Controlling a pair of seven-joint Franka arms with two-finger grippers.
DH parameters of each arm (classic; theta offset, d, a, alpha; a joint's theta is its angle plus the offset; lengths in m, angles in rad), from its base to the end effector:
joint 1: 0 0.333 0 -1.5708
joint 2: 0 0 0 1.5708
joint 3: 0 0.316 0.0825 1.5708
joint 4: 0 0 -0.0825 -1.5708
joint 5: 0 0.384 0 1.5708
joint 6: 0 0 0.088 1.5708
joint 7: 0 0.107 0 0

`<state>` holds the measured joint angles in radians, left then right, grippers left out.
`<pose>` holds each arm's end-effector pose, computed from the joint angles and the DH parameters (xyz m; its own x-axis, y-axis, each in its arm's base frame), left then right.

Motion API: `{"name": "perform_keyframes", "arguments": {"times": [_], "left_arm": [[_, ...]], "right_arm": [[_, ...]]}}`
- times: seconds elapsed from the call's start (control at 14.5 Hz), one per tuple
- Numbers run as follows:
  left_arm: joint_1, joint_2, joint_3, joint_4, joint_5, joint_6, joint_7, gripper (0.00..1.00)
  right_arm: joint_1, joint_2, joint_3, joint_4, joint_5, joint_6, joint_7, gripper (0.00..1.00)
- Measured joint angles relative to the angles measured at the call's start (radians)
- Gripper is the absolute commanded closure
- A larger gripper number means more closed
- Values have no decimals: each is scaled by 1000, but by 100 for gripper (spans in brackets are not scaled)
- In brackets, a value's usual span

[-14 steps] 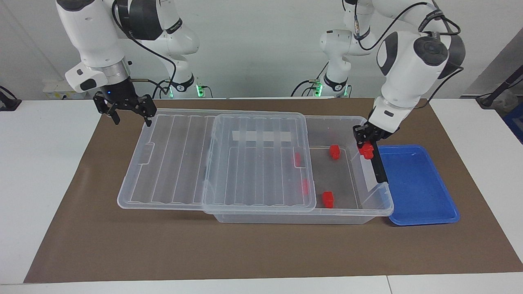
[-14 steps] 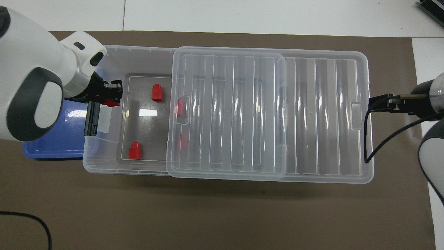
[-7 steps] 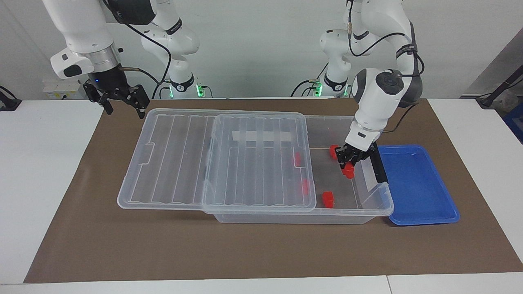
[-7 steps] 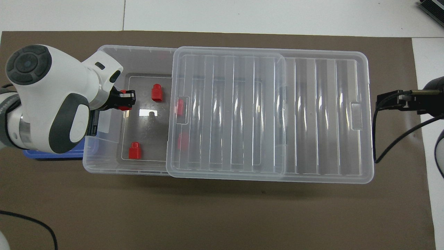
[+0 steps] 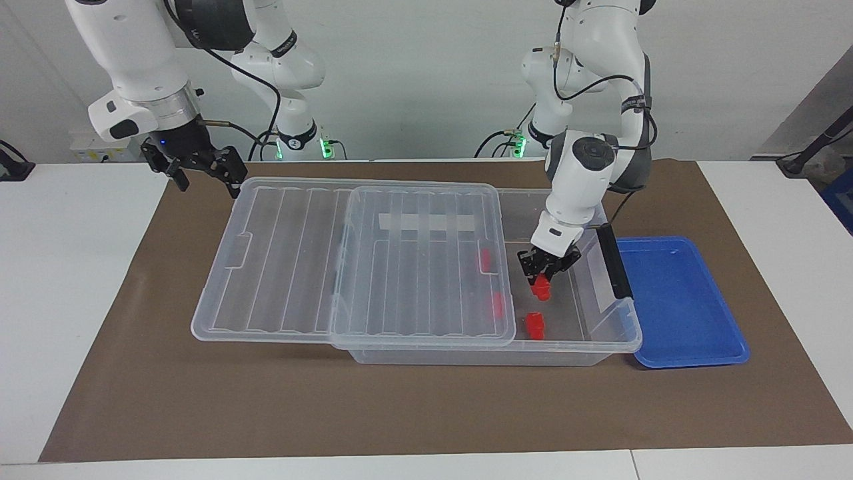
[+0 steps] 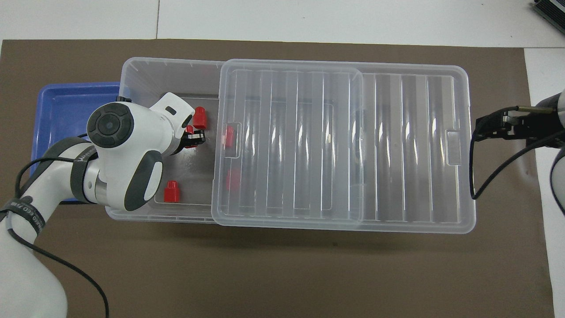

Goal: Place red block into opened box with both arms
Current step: 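Carry the red block into the open box and lower it, then open the left gripper and withdraw it back over the tray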

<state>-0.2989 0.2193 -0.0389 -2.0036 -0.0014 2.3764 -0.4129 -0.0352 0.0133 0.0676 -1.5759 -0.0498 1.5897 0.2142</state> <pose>0.5738 -0.2007 0.3638 0.9873 0.0816 0.1363 0.0725 -0.9949 0.0702 0.5601 0.0127 0.6165 0.9837 -0.1796 0.0109 -0.1799 -0.9825 0.0476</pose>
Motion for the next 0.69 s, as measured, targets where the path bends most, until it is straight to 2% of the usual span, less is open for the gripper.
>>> {"name": "perform_keyframes", "arguments": {"times": [0.14, 0.28, 0.34, 0.48, 0.69], "left_arm": [[1, 28, 3, -22, 4, 60, 0, 92], [1, 57, 3, -35, 4, 106, 0, 83], [1, 64, 4, -36, 5, 112, 0, 75], [2, 65, 4, -35, 6, 115, 0, 35], [2, 65, 5, -35, 9, 115, 0, 32]], "right_arm": [[0, -2, 0, -6, 0, -21, -1, 0], [1, -6, 0, -13, 0, -47, -1, 0], [1, -9, 0, -16, 0, -59, -1, 0], [1, -13, 0, -22, 0, -61, -1, 0], [1, -16, 0, -30, 1, -61, -1, 0]]}}
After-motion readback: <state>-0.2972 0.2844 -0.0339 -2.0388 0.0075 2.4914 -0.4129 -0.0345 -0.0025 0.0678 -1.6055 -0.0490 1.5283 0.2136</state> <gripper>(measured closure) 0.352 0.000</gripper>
